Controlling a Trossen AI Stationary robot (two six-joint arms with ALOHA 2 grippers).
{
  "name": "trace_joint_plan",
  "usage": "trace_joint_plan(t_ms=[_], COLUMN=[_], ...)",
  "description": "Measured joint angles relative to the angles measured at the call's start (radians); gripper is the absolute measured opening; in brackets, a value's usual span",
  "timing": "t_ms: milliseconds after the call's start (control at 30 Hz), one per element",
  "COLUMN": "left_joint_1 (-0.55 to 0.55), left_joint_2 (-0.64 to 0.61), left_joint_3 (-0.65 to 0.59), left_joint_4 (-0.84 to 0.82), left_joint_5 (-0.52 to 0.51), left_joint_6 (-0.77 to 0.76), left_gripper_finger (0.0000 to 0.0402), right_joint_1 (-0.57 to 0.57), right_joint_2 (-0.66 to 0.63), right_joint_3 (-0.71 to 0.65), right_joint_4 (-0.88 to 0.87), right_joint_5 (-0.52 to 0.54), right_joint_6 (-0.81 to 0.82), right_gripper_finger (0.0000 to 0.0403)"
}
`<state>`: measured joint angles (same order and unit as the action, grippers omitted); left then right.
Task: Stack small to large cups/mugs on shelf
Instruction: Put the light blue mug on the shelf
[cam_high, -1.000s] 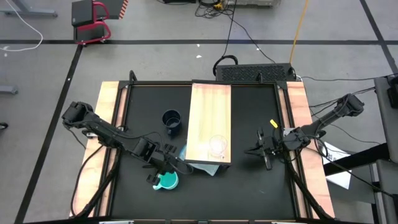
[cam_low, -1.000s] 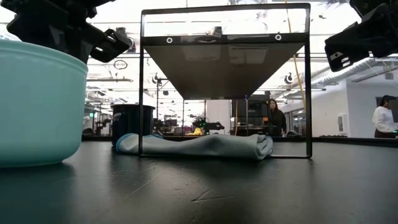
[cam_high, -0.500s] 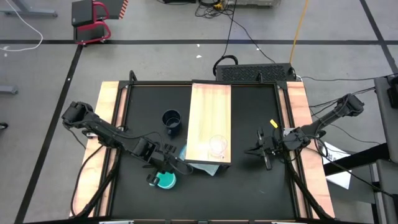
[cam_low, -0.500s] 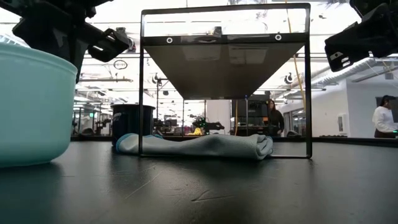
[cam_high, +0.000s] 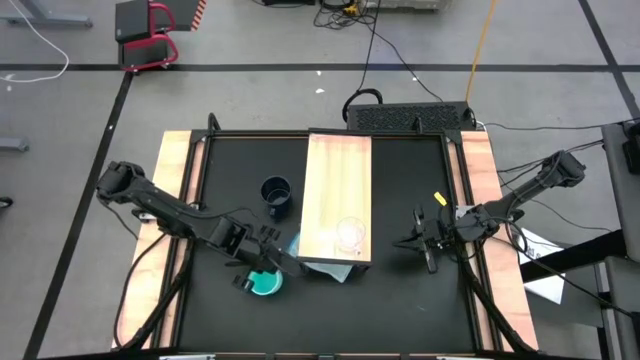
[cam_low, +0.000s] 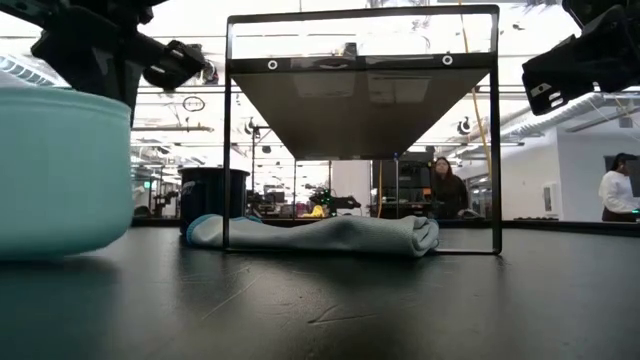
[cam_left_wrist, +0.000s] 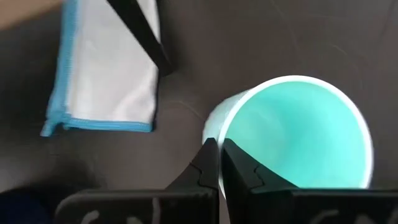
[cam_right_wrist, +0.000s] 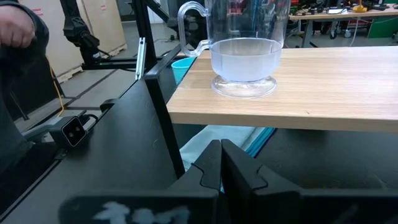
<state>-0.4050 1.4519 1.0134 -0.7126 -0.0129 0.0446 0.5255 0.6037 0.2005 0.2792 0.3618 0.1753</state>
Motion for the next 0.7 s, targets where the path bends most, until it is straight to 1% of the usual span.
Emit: trace_joint_plan(t_ms=[100,433,567,700], left_joint_1=[0.0,0.0,0.001,0.016], left_joint_2=[-0.047,-0.248,-0.338,-0.425], left_joint_3=[-0.001,-0.008,-0.082,-0.173], left_joint_4=[-0.016,-0.009,0.057,0.108], left_joint_5=[-0.024,-0.031,-0.022,-0.011], left_joint_6=[0.003,0.019,0.062,0.04], left_gripper_finger=[0.0002,0.0001,0.0001,0.0001], right_joint_1=[0.0,0.0,0.0,0.0], right_joint_2=[0.001,0.002,0.002,0.002], right_joint_3=[0.0,0.0,0.0,0.0], right_joint_4=[0.004,0.001,0.002,0.004], right_joint_5=[0.0,0.0,0.0,0.0], right_joint_6=[0.0,0.0,0.0,0.0], right_gripper_finger=[0.0,0.0,0.0,0.0])
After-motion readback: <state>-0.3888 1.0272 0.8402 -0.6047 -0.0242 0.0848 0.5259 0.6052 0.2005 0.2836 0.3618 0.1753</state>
